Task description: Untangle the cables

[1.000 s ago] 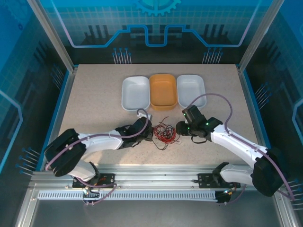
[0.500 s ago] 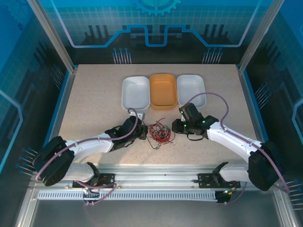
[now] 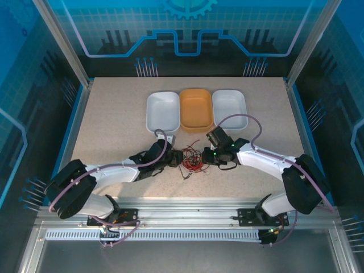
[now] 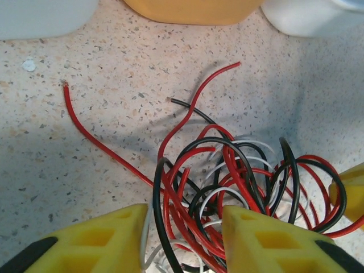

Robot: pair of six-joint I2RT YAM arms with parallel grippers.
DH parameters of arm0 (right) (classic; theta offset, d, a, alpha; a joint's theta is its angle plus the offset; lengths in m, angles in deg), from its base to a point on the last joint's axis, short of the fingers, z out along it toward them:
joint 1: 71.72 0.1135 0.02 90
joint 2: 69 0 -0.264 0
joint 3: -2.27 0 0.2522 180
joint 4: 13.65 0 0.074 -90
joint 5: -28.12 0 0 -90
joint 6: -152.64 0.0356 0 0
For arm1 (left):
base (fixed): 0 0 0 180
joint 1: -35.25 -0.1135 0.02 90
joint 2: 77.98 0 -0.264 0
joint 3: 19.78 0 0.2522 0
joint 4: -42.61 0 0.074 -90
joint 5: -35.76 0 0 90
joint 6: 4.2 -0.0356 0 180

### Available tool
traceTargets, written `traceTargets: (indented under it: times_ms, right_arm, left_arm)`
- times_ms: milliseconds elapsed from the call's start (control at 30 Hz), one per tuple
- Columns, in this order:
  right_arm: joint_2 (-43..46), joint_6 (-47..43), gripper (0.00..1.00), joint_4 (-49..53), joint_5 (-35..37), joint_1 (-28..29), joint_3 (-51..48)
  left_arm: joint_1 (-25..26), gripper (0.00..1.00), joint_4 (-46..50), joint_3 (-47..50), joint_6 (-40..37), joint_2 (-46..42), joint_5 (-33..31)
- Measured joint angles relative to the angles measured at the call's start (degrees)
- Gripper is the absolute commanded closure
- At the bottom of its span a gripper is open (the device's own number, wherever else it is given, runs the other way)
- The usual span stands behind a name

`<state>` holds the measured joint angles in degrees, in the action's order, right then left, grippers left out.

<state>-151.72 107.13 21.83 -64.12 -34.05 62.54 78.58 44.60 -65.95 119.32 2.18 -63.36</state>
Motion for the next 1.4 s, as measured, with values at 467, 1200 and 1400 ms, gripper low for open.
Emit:
traceTargets:
  times_ms: [467,1200,1400]
  right_arm:
    - [-4.39,2.25,0.73,-6.40,-4.72,0.70,0.35]
    - [-2.67,3.32,0.78,-5.79,-2.54,1.66,1.07]
    - [-4.81,4.00,0.78,-7.45,-3.32,1.66,1.53]
  left_arm:
    - [0.00,0.49,-0.66,0.00,1.36,3.80,0.02]
    - [0.00,0.51,-4.02,0.00,4.13,6.12,1.53]
    - [0.00,0.51,-4.07,0.00,4.33,6.12,1.53]
